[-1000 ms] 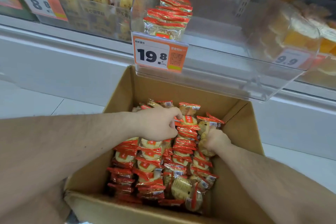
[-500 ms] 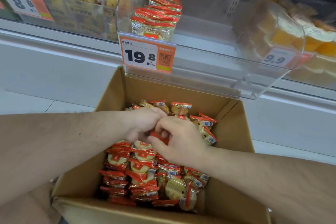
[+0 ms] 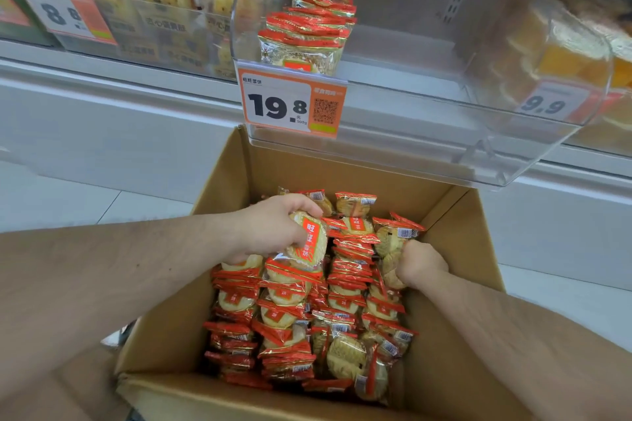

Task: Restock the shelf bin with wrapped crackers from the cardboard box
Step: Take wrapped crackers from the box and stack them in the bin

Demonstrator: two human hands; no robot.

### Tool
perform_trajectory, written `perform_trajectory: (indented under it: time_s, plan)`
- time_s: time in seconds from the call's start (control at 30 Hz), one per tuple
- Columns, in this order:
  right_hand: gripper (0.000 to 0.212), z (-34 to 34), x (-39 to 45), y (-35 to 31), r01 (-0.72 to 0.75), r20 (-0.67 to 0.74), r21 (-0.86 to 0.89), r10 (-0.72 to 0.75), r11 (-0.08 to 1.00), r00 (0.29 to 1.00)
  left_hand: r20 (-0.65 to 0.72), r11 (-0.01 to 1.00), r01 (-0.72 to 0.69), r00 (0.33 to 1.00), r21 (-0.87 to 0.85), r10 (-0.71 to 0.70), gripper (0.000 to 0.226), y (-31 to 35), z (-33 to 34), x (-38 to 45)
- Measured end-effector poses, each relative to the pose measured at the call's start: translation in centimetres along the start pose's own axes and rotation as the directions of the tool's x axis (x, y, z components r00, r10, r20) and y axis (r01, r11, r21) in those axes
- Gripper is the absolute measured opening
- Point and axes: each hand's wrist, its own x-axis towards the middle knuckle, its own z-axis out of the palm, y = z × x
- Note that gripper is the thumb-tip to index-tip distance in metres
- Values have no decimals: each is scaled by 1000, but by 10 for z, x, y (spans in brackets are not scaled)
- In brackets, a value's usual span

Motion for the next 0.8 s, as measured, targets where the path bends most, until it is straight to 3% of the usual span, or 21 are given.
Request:
perform_trajectory:
  time_s: [0.07, 0.17, 0.23, 0.27, 0.33, 0.43, 0.53, 0.63, 0.7, 0.8]
  plan:
    - [5, -8, -13, -9, 118, -62, -82, -123, 990, 990, 3, 1000, -1, 1000, -19, 1, 56, 0, -3, 0]
    - [33, -25, -42, -24, 289, -126, -76, -296, 954, 947, -18, 999, -4, 1000, -39, 3, 63, 3, -6, -2]
    - [44, -41, -70, -27, 420, -253, -76, -425, 904, 869, -37, 998, -9, 999, -55, 7, 62, 6, -7, -5]
    - [47, -49, -85, -26, 515, -361, -74, -504, 854, 784, -46, 998, -16, 999, -61, 13, 58, 7, -6, -6]
    - [44, -66, -112, -21, 688, -527, -153, -648, 709, 550, -42, 994, -43, 998, -103, 39, 43, 10, -5, -8]
    - [36, -82, -137, -13, 797, -652, -317, -728, 514, 210, -52, 951, -96, 995, -295, 84, 24, 19, -2, -16]
    - [39, -90, -147, -13, 801, -713, -390, -699, 454, 49, 4, 920, -122, 991, -373, 133, 44, 26, -3, -22]
    - [37, -100, -142, -16, 812, -699, -424, -715, 402, -11, 76, 876, -160, 973, -454, 217, 51, 36, -4, -31]
    - [41, -106, -139, -18, 854, -658, -380, -753, 355, 21, 4, 853, -262, 956, -452, 295, 45, 44, -7, -39]
    - [50, -118, -143, -20, 918, -618, -256, -781, 304, 86, -107, 872, -407, 913, -271, 393, 68, 54, -13, -50]
